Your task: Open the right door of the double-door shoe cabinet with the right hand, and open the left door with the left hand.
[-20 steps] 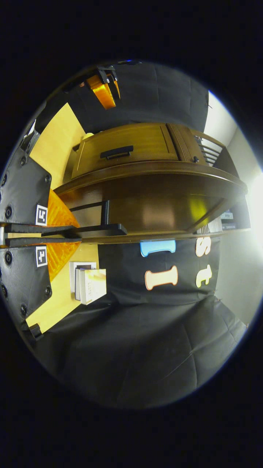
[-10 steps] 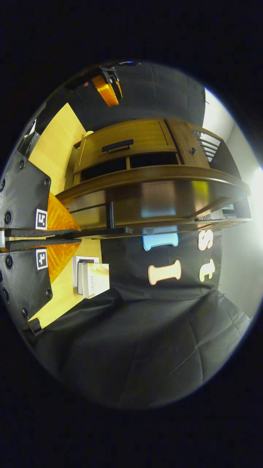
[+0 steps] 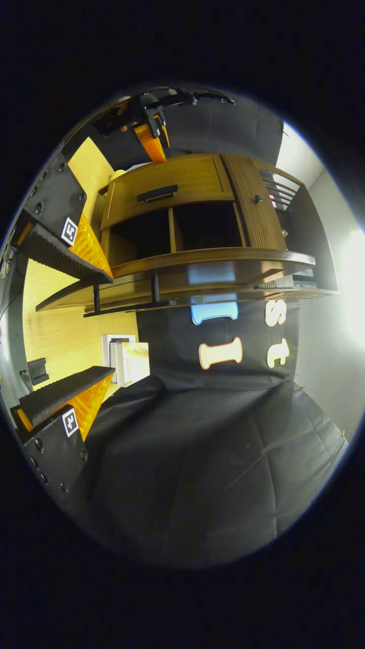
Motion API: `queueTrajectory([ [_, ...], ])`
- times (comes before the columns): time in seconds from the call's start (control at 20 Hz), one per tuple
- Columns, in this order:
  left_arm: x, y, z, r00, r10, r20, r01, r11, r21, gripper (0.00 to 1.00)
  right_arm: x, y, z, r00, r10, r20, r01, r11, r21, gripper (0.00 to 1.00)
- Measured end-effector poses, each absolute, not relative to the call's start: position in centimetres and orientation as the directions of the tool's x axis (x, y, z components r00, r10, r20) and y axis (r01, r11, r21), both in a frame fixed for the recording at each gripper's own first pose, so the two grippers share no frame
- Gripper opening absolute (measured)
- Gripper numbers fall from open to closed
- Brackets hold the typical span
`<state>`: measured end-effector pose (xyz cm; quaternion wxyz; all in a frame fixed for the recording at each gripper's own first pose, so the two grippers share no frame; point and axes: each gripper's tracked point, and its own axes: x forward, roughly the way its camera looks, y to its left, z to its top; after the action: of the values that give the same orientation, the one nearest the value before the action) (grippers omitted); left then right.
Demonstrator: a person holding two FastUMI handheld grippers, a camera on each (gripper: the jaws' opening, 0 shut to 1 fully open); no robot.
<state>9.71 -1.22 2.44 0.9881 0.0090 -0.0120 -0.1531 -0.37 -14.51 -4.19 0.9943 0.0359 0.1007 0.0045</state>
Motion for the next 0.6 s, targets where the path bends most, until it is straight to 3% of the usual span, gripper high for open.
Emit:
queueTrajectory([
  [0.35,13.1,-1.1,1.2,0.957,-0.291,-0.014,0.291,0.957,0.006,0.93,-3.6,-12.7,-2.2,0.987,-0.014,-0.161,0.022,0.998,0.052,1.0],
  [0.45,14.1,-1.2,0.7,0.957,-0.288,-0.031,0.289,0.957,0.0,0.93,-4.1,-11.5,-2.0,0.986,-0.005,-0.167,0.013,0.999,0.047,0.92],
  [0.6,15.2,-1.1,-0.3,0.956,-0.289,-0.053,0.289,0.957,-0.011,0.93,-4.6,-9.7,-2.2,0.985,0.005,-0.175,0.003,0.999,0.042,0.92],
])
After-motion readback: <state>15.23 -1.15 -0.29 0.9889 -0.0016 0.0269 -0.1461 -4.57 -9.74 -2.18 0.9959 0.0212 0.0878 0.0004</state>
